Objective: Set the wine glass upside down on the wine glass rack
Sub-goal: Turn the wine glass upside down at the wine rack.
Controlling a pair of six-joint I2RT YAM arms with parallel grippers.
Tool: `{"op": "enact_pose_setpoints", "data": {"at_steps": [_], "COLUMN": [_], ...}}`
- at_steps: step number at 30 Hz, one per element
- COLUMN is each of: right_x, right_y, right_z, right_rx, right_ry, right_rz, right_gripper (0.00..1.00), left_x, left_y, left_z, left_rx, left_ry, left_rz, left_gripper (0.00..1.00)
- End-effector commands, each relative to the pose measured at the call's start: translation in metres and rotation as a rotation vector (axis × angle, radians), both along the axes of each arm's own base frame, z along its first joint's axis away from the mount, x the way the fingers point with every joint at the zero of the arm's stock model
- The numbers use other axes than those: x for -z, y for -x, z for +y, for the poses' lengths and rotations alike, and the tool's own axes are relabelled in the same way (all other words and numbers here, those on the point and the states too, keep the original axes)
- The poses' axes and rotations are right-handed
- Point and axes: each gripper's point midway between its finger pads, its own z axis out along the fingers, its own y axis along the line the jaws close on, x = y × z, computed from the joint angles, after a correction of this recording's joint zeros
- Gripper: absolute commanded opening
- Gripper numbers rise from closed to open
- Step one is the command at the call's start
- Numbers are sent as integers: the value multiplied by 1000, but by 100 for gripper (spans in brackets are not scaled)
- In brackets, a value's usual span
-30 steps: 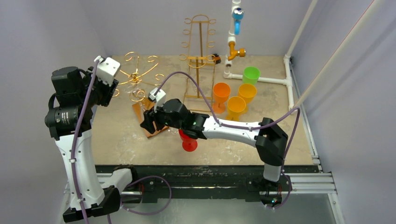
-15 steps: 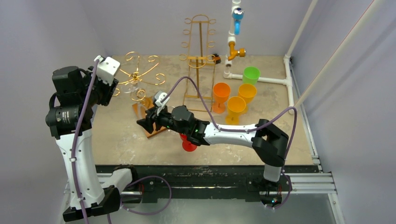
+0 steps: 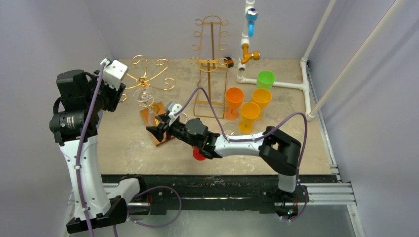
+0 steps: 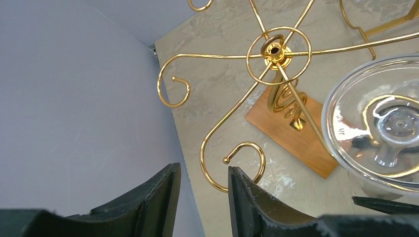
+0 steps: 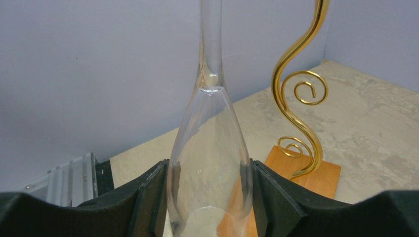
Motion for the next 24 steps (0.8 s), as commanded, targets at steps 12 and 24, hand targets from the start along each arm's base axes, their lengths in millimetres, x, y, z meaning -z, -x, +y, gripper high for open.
{"op": "enact_pose_setpoints", "data": {"at_steps": [12,24], "right_x": [-26,5], "right_y": [-11,-13], "right_z": [-13,1], "right_rx": [95,78], "right_ry": [-189,-138], "right_rz": [32,86], "right_gripper": [0,38], "left_x": [10,19], "left_y": [12,22], "left_z": [24,9], "left_rx": [-184,-94], "left_ry": [1,13], "left_rz": [36,85], "left_gripper": [42,45]}}
